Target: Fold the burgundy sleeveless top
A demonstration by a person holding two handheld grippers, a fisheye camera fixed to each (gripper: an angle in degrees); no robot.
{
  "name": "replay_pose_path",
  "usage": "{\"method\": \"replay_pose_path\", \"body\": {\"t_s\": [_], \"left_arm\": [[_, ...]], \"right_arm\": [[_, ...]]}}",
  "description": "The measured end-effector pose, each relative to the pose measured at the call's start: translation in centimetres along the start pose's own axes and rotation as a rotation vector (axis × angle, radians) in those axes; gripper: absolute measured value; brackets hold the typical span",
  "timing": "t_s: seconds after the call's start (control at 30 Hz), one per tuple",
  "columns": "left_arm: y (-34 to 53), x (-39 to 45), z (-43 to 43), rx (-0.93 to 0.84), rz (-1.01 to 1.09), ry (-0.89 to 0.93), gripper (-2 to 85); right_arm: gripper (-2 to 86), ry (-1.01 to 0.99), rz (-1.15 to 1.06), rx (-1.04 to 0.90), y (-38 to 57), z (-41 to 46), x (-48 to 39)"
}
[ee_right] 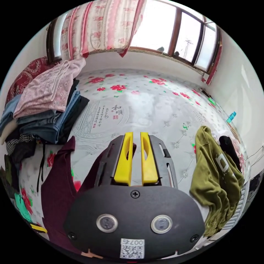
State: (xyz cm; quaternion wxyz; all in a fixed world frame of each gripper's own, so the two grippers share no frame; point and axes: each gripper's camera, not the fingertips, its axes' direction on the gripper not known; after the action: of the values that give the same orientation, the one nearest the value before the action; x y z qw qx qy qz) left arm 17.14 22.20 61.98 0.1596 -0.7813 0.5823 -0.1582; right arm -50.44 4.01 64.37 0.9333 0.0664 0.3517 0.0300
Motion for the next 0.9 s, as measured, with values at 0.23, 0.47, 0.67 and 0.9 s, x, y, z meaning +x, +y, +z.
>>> {"method": "replay_pose_path", "body": {"t_s": [0.23, 0.47, 0.67, 0.9], "left_arm": [[3.2, 0.3, -1.7, 0.057, -0.035, 0.018, 0.8], [9.0, 1.4, -2.2, 0.031, -0.026, 0.014, 5.6], [11.8, 2.9, -0.9, -0.033, 0.023, 0.07, 8.7], [11.0, 5.6, 0.8, -0.092, 0.132, -0.041, 7.1]], "right_arm": [[6.3, -0.288, 0.036, -0.133, 9.6, -5.7, 10.7], [7.9, -0.386, 0.139, -0.302, 37.0, -15.8, 19.1], [9.6, -0.398, 0.311, -0.446, 54.1, -23.1, 27.7], [9.7, -0.513, 0.286, -0.543, 59.4, -21.1, 28.7]]}}
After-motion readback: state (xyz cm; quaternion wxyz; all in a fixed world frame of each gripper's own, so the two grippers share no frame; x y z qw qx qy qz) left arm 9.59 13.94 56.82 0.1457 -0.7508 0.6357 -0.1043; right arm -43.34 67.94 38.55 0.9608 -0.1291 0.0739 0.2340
